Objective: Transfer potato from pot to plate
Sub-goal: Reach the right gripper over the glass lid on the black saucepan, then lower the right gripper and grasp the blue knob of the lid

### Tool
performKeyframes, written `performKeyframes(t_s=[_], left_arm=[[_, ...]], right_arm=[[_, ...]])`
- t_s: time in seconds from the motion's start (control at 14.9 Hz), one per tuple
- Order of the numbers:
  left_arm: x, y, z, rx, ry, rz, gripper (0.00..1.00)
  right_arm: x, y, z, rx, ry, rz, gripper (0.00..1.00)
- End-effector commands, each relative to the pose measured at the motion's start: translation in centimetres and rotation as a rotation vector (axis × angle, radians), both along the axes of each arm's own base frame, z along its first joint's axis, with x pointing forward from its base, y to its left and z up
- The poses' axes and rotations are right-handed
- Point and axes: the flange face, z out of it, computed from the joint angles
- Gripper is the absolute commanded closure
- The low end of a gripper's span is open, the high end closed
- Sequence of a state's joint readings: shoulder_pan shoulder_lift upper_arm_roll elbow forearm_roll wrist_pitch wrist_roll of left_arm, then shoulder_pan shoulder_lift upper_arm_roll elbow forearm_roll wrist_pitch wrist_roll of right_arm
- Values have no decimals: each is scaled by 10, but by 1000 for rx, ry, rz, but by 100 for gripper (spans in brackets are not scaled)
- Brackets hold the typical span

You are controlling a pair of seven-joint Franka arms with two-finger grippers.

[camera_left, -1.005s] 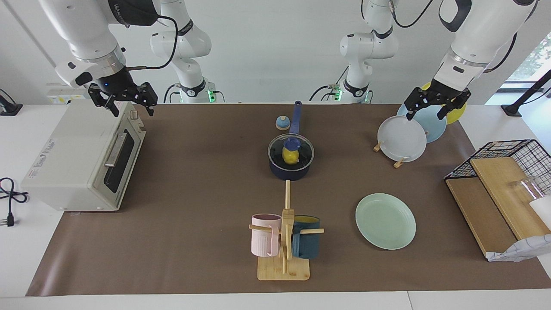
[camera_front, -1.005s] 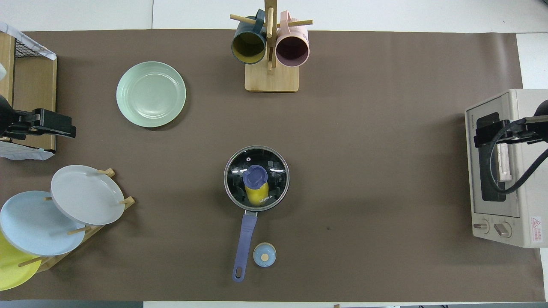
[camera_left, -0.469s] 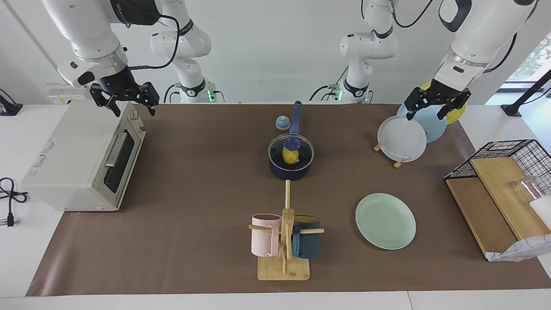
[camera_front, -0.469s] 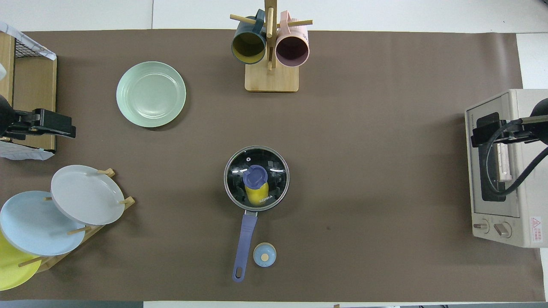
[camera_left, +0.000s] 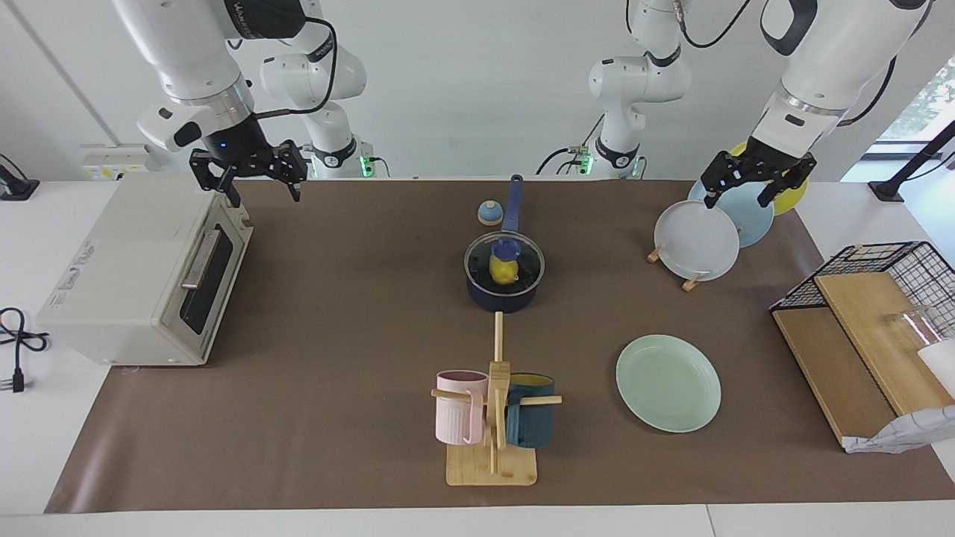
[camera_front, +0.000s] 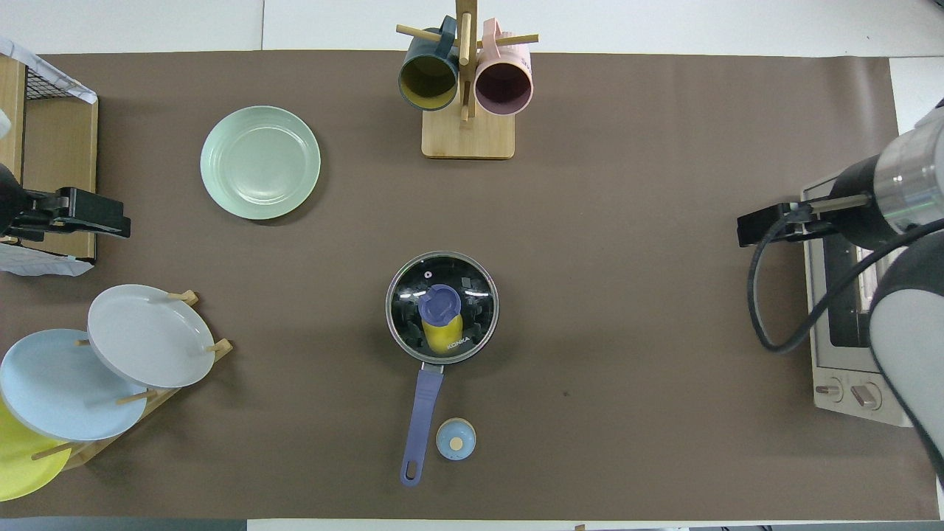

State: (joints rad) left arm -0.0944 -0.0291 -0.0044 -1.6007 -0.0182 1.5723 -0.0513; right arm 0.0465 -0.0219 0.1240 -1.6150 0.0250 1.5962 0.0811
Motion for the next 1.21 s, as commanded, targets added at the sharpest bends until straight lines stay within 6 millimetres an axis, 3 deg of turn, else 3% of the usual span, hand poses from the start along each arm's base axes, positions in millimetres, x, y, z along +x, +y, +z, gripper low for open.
performKeyframes(t_s=[0.0,0.13,0.27,0.4,0.47,0.6,0.74,0.87,1.14], left_arm=[[-5,3,2,16,-8,12,0],[-5,3,2,16,-8,14,0],[-5,3,2,16,-8,12,0],[-5,3,2,16,-8,12,0],[-5,3,2,16,-8,14,0],[-5,3,2,16,-8,14,0],[-5,3,3,16,-10,12,0],[-5,3,3,16,-10,12,0],[-5,3,2,16,-8,14,0]], right_arm=[[20,69,3,37,4,-30,0],[17,141,-13,-4,26,-22,0],[16,190,-31,0,18,-87,0],[1,259,-60,-7,-3,-96,0],[1,276,-69,-6,-28,-115,0],[-1,291,-75,22,-58,-115,0],[-29,330,-101,-31,-68,-35,0],[-26,330,-129,-64,-78,-26,0],[-30,344,-166,-53,-81,-47,0]])
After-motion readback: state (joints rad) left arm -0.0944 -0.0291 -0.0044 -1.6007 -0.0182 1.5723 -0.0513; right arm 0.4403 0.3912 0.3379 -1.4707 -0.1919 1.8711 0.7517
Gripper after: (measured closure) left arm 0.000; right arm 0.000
